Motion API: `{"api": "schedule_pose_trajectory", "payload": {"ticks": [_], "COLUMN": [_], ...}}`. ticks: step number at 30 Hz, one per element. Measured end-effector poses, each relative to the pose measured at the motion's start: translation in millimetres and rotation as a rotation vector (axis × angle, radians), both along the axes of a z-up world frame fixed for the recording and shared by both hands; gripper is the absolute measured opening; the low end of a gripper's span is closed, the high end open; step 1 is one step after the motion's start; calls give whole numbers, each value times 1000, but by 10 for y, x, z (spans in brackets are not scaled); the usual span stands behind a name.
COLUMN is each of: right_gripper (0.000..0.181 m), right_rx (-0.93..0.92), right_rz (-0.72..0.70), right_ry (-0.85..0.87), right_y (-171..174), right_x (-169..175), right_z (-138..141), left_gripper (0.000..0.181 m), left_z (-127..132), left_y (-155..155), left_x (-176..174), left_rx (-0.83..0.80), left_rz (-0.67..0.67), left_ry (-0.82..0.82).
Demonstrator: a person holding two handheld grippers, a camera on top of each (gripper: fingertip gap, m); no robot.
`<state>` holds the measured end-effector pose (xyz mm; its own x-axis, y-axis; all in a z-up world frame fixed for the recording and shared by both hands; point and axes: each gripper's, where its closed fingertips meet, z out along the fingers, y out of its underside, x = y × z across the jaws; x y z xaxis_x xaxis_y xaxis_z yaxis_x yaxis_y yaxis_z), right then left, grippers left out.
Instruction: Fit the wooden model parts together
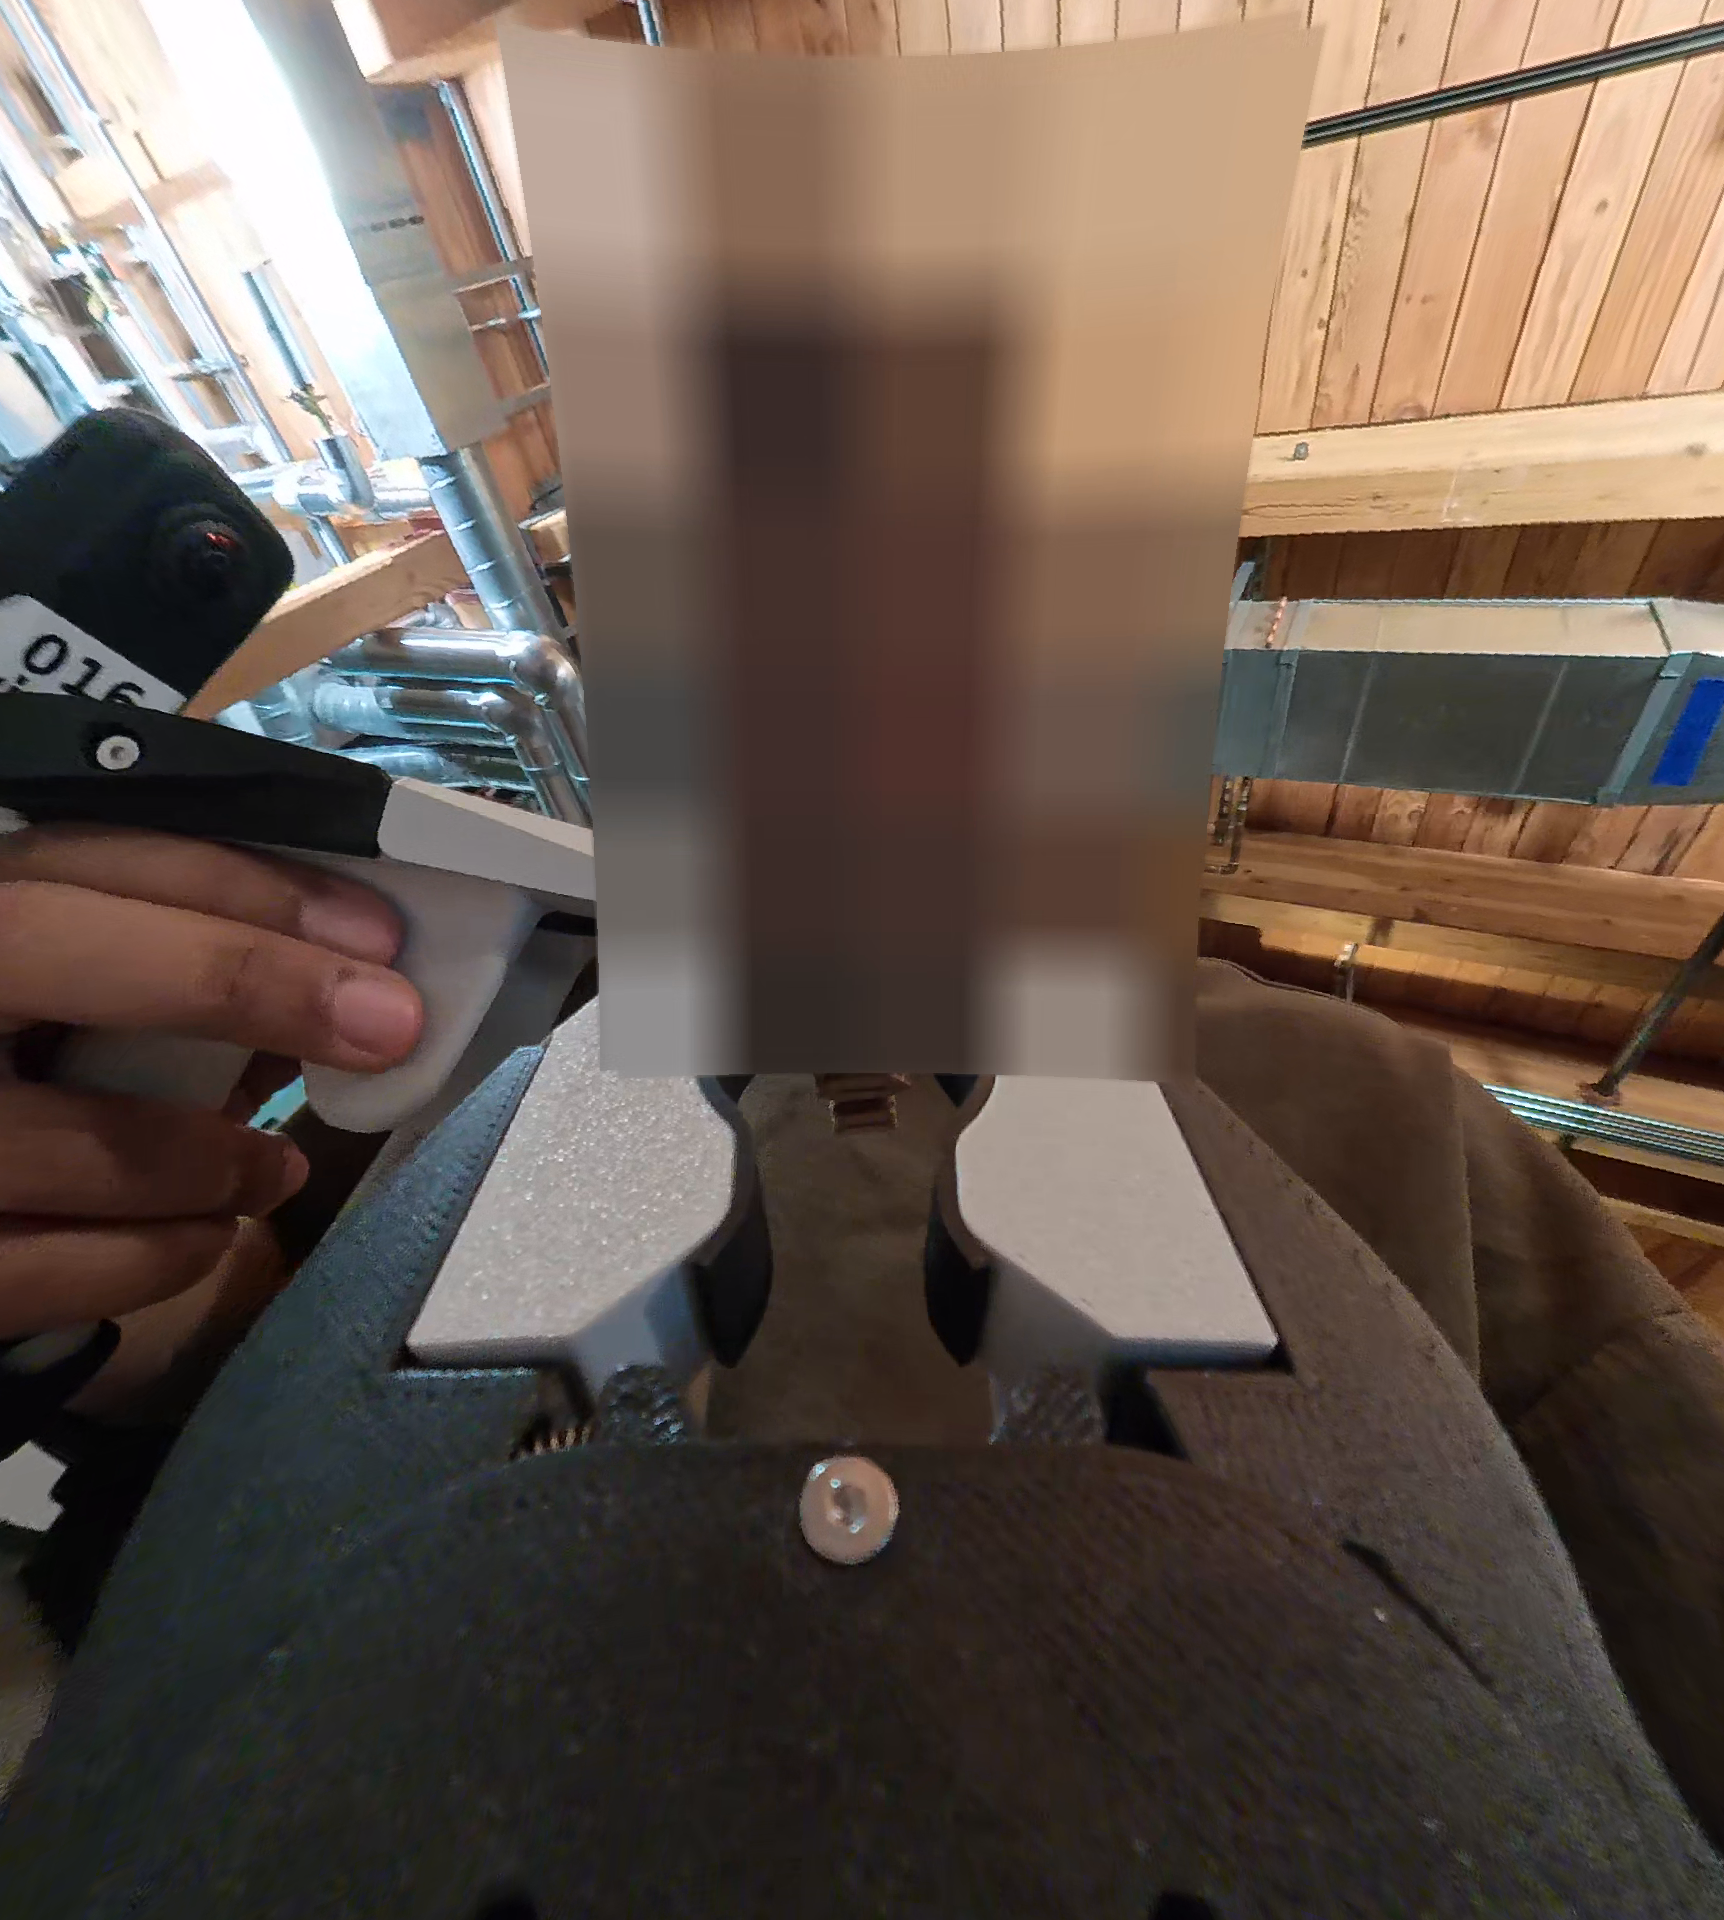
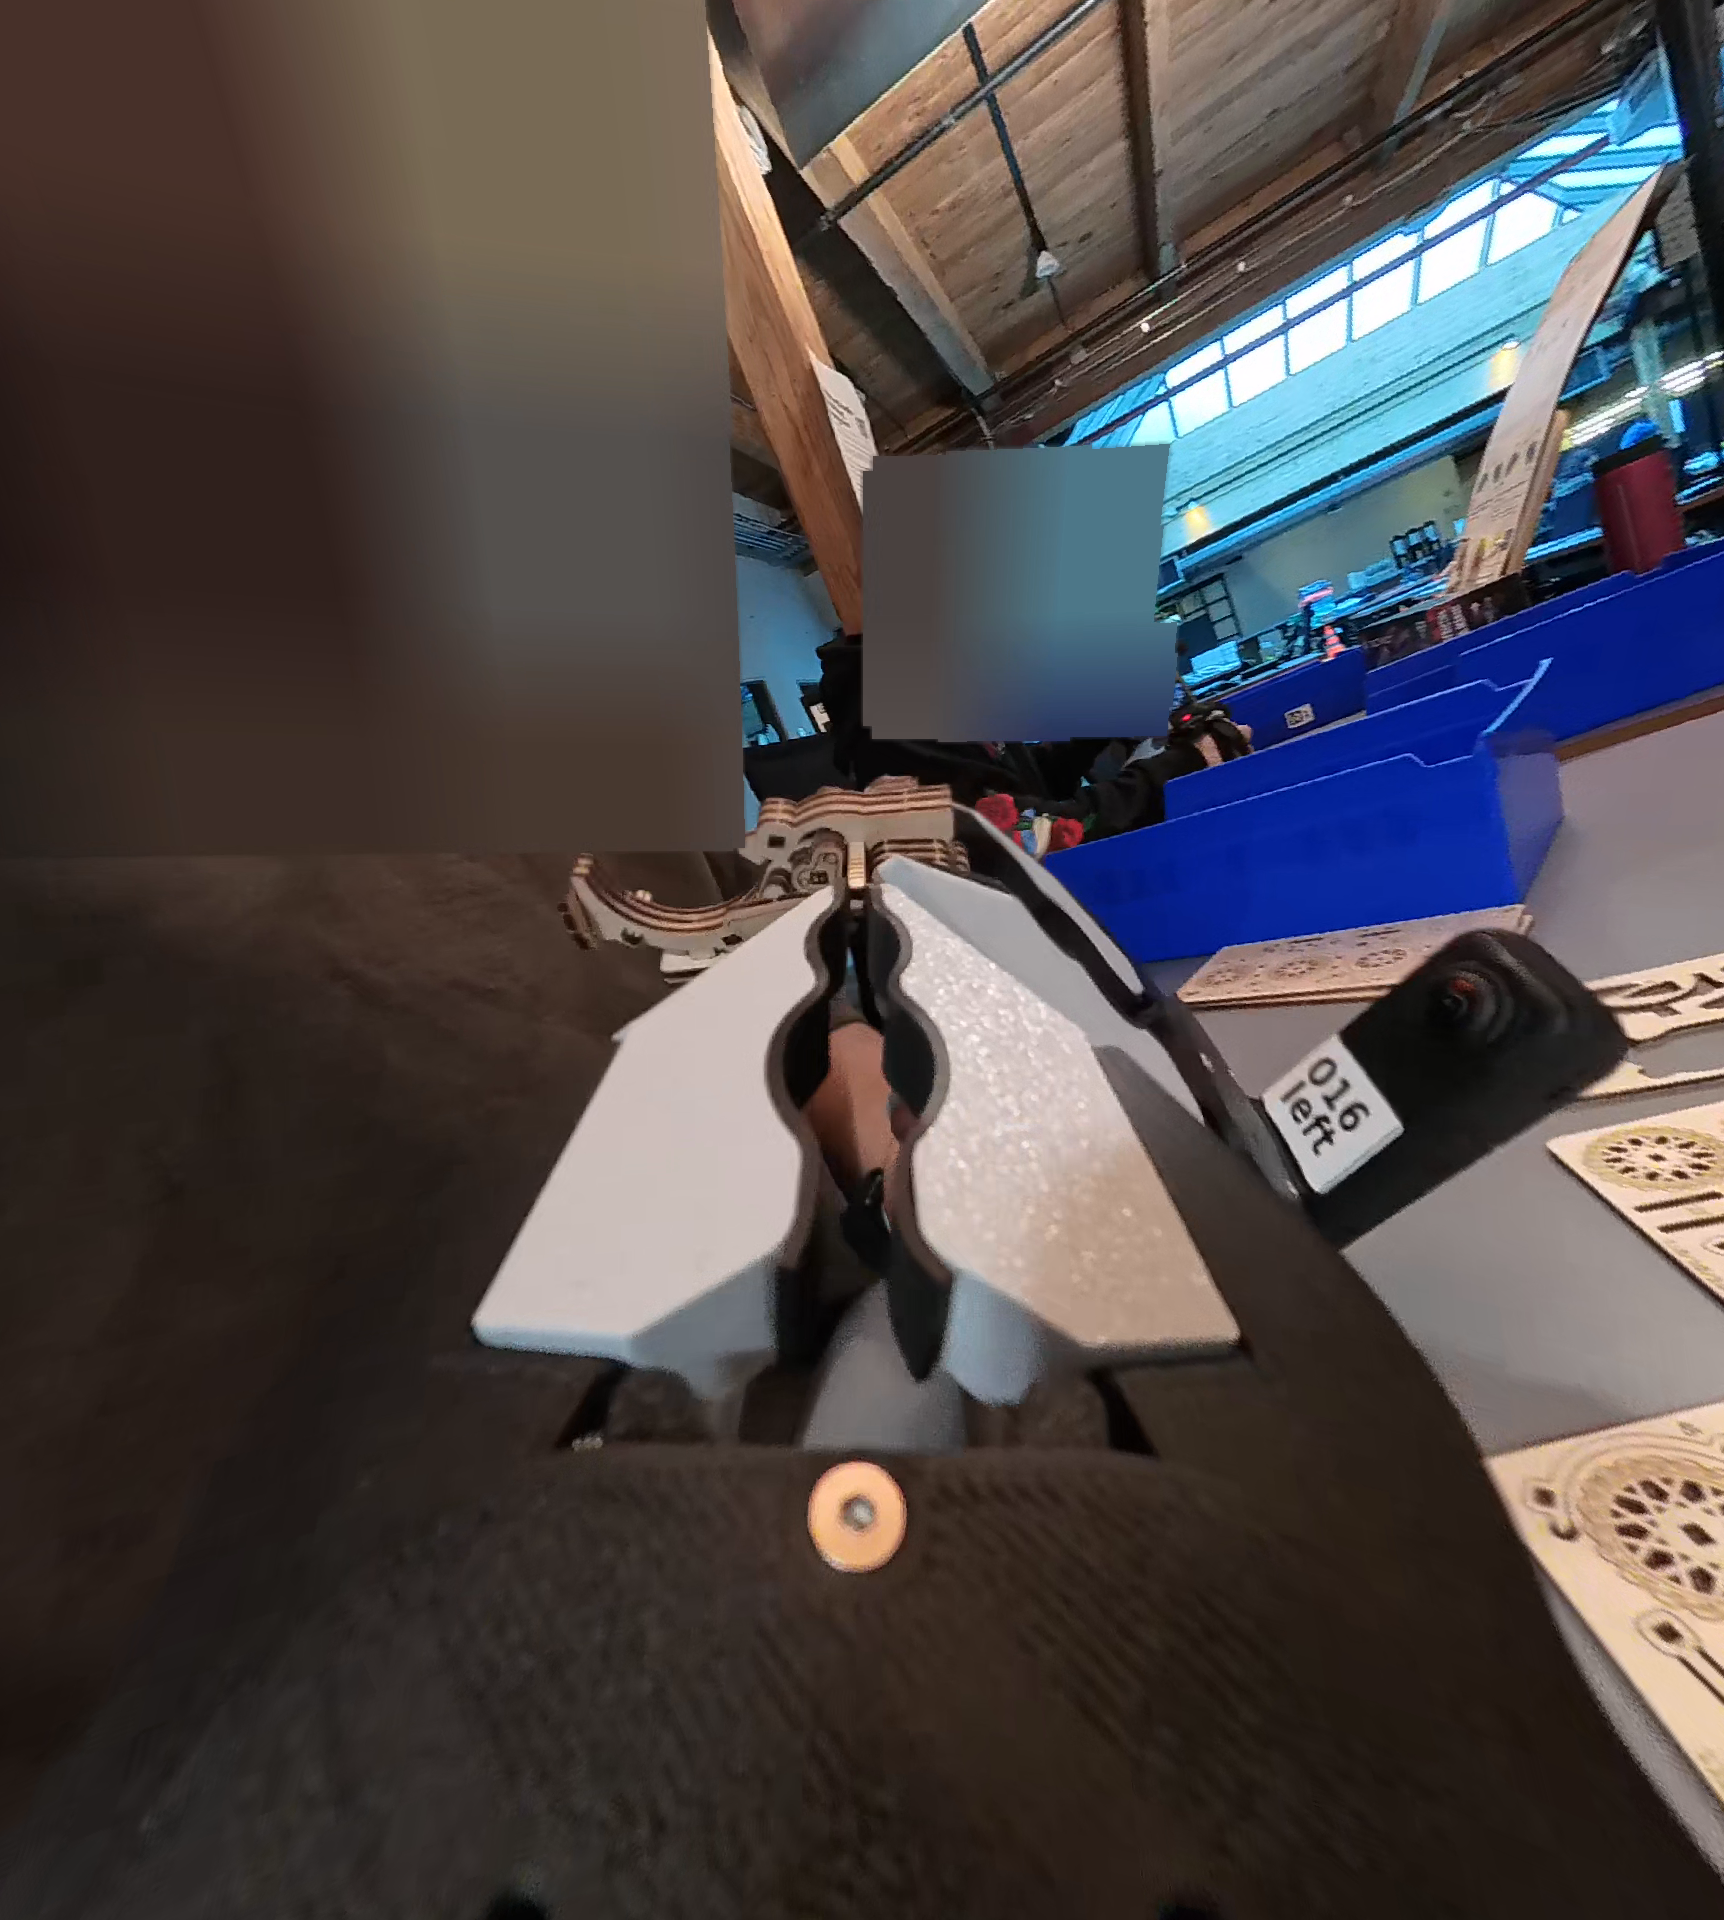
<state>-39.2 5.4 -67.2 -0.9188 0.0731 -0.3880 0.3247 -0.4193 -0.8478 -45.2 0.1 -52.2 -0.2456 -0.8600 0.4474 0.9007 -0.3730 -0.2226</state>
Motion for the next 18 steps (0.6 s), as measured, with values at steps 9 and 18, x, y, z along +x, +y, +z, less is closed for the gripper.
{"api": "schedule_pose_trajectory", "payload": {"ticks": [9, 18], "right_gripper": [0, 10], "right_rx": [-11, -26], "right_rz": [-11, -89], "right_ry": [16, 40], "right_y": [20, 75], "right_x": [7, -47], "right_z": [25, 68], "left_gripper": [24, 24], "left_z": [21, 23], "left_y": [26, 16], "left_x": [-3, -59], "left_rx": [12, 8], "left_rz": [1, 47], "left_ry": [-51, -58]}}
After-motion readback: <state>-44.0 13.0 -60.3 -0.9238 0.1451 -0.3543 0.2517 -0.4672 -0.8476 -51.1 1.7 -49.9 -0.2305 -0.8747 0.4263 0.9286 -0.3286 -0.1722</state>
